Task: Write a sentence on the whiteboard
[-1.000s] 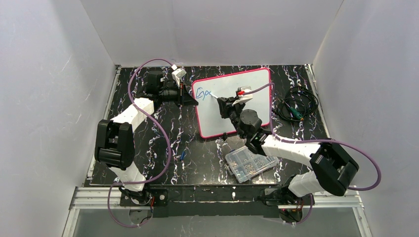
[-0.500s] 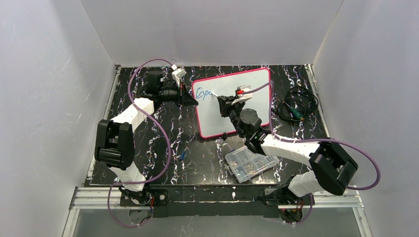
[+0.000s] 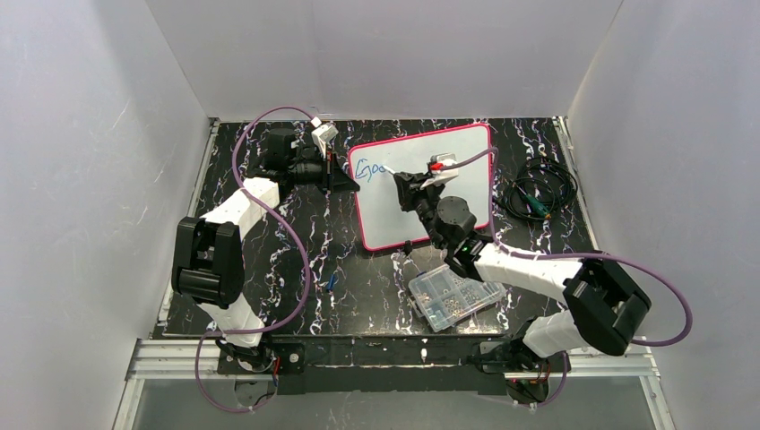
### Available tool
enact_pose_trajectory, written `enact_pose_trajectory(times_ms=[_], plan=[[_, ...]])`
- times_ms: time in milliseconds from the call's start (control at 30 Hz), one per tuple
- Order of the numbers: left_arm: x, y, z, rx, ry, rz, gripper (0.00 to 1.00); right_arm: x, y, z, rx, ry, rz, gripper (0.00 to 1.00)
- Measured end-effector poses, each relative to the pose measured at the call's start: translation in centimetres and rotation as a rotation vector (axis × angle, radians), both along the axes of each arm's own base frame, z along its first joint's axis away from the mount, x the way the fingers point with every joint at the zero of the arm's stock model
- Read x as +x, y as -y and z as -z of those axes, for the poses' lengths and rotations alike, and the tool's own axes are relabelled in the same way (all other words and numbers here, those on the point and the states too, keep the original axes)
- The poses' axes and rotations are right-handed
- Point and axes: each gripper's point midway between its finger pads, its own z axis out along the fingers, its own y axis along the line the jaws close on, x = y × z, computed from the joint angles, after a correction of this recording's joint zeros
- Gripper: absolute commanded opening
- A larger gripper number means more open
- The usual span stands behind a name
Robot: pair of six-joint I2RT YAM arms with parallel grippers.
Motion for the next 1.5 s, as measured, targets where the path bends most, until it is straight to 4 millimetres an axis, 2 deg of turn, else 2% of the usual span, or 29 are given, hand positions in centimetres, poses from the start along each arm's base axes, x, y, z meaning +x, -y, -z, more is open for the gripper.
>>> enact_pose_trajectory(times_ms=[200,300,900,1333,1500], plan=[[0.0,0.0,0.0,-0.001,0.000,0.001,0.00,-0.2,1.0,-1.7,0.029,0.025,0.032,0.01],[0.0,0.0,0.0,-0.001,0.000,0.001,0.00,-0.1,1.4,-1.9,0.032,0.027,0.049,0.01],[0.0,0.0,0.0,0.001,0.000,-0.001,0.00,0.6,1.6,0.2,-0.006,-0.004,0.067,0.01],[0.0,0.0,0.0,0.001,0.000,-0.002,0.00,0.3,0.7,0.4,-0.011,-0.006,0.012,0.01],[0.1,0.0,0.0,0.003,0.000,-0.005,0.00,-0.2,0.9,1.6,-0.010,-0.030,-0.001,0.01]])
